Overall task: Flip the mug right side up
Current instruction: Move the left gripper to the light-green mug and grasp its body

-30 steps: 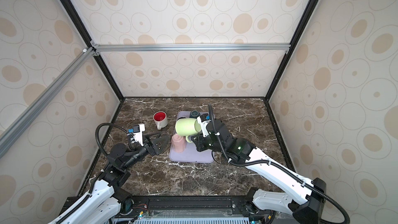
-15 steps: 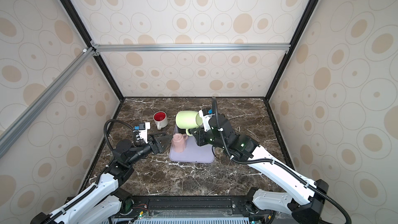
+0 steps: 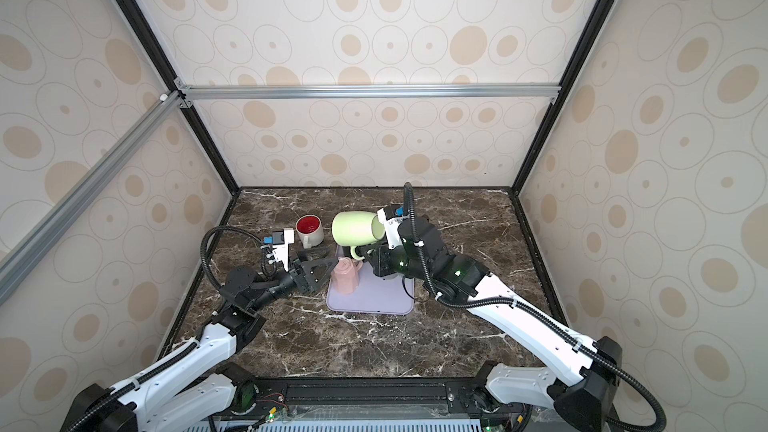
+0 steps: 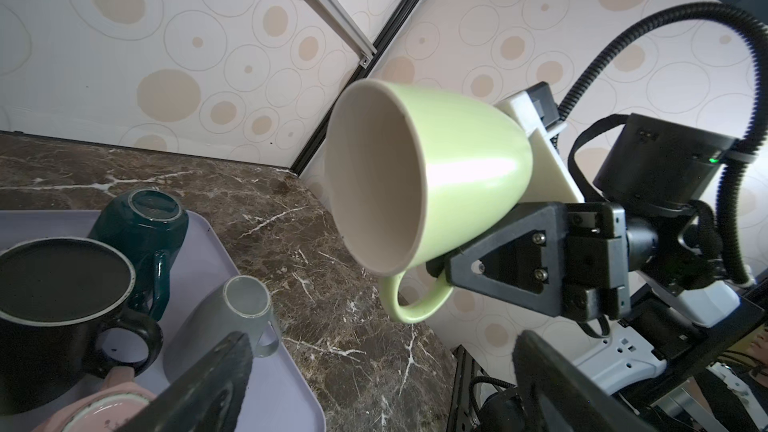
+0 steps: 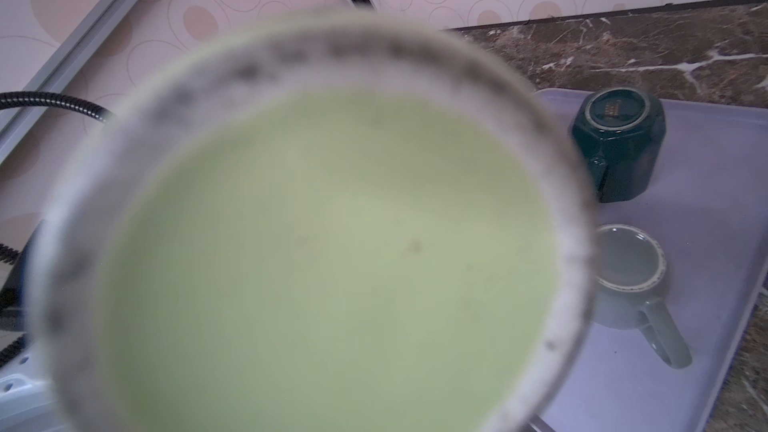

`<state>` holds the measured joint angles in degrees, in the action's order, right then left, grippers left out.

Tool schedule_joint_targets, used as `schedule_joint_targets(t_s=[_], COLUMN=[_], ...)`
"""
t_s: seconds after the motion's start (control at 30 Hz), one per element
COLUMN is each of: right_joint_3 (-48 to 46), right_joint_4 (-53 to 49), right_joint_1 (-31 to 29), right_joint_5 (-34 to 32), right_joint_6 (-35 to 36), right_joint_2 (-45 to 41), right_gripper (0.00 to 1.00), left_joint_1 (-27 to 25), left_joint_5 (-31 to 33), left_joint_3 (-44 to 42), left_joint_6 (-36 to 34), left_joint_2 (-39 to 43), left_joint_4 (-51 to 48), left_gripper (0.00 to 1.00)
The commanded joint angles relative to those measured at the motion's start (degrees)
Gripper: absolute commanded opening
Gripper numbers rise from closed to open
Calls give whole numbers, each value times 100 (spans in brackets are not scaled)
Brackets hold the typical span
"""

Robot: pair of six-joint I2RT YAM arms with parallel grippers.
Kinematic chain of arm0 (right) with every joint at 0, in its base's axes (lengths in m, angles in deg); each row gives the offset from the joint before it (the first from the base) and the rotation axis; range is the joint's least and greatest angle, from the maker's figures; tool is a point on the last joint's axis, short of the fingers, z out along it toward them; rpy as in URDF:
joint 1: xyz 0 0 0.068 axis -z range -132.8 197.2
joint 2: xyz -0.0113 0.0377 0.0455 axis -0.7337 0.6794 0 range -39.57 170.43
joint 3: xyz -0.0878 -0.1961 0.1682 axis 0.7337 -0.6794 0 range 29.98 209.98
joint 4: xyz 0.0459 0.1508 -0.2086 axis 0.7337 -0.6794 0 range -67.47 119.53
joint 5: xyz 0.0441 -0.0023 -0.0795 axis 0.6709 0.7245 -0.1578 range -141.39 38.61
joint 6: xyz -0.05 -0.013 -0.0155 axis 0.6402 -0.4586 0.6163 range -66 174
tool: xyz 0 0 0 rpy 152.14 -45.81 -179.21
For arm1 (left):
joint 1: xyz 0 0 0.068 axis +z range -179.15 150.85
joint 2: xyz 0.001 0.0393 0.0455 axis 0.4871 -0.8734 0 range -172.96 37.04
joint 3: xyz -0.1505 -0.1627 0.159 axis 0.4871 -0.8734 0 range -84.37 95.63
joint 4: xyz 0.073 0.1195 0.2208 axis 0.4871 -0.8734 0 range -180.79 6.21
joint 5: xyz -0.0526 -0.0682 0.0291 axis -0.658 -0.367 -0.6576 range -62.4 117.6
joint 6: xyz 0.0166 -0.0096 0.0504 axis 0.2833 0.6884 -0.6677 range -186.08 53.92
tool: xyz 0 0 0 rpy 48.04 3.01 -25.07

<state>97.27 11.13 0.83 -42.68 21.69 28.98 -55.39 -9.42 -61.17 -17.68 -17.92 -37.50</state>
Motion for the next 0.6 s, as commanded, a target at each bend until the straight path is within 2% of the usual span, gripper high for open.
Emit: schedule_joint_targets(t_s=[0.0,0.33,0.57], right_joint_3=[197,76,21], right_joint_4=[917,1552,1603], right_joint_1=[83,320,401], right_joint_5=[488,1282,1536], right_joint_6=[-47,-264,-247], right_joint_2=[-40,141,152], right_gripper=[0,0,0], left_joint_1=[-65,-83,-82], left_joint_5=[-183,-298,-334], left_joint_3=[207,276,403], left_joint_6=[272,707,764], left_joint_2=[-124,-607,-867], left_joint_4=[824,1717,1939], left_gripper=[98,98,95])
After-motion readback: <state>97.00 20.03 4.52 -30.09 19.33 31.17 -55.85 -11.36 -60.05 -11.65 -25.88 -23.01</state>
